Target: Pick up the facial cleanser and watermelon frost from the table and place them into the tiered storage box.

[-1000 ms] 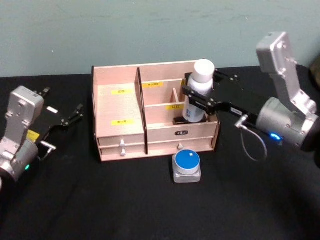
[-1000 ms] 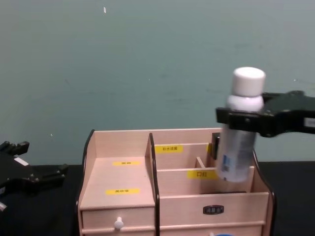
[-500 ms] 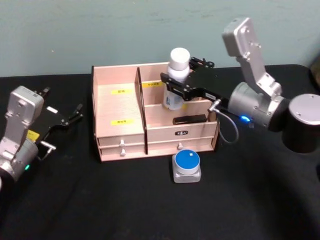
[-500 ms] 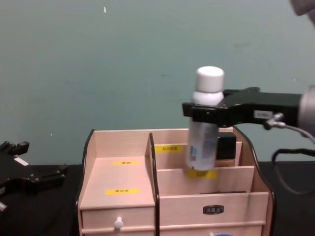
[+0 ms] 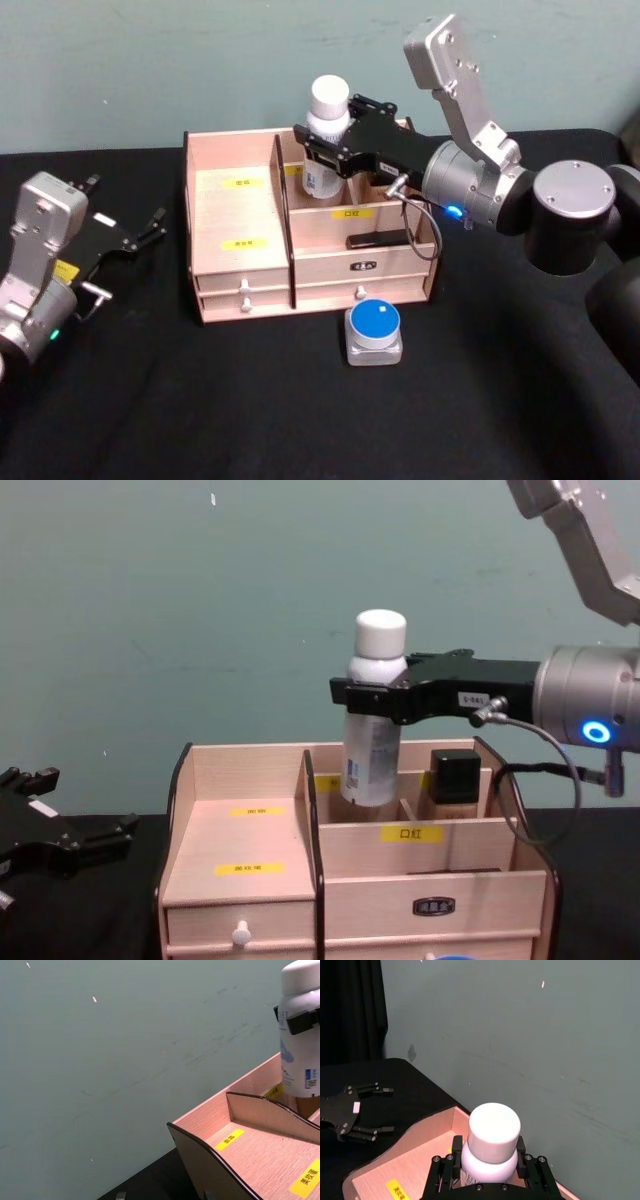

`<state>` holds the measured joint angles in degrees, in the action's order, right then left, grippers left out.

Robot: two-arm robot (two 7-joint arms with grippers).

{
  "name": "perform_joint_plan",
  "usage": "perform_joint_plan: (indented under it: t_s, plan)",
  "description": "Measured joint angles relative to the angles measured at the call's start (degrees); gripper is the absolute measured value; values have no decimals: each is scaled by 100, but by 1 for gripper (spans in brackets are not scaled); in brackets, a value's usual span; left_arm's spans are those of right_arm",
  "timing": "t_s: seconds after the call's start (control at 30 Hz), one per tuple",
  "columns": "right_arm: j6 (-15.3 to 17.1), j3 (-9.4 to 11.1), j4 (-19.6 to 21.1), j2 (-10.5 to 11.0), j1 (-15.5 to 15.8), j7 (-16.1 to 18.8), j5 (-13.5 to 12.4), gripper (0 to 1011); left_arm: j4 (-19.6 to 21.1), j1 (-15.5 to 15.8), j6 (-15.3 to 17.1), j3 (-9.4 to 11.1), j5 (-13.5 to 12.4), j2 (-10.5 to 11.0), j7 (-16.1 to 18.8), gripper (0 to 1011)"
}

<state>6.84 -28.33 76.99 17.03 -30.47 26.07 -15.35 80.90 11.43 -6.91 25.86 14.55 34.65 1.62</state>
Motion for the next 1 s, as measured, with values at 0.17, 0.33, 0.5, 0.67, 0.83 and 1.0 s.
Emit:
perform_joint_plan:
  t_s: [0.17, 0.33, 0.5, 0.67, 0.83, 1.0]
  plan:
    - [-62, -16, -203, -77, -112, 32, 18, 611, 0, 0, 0, 0, 0, 0, 0, 1010]
    - [-128, -31, -369, -143, -194, 58, 40, 609, 0, 0, 0, 0, 0, 0, 0, 1010]
    - [-162, -51, -473, -191, -234, 73, 63, 609, 0, 0, 0, 0, 0, 0, 0, 1010]
    - [-172, -64, -557, -217, -243, 83, 77, 609, 0, 0, 0, 0, 0, 0, 0, 1010]
    - [-186, -77, -651, -242, -244, 105, 86, 609, 0, 0, 0, 0, 0, 0, 0, 1010]
    - [-197, -90, -727, -256, -244, 124, 97, 609, 0, 0, 0, 0, 0, 0, 0, 1010]
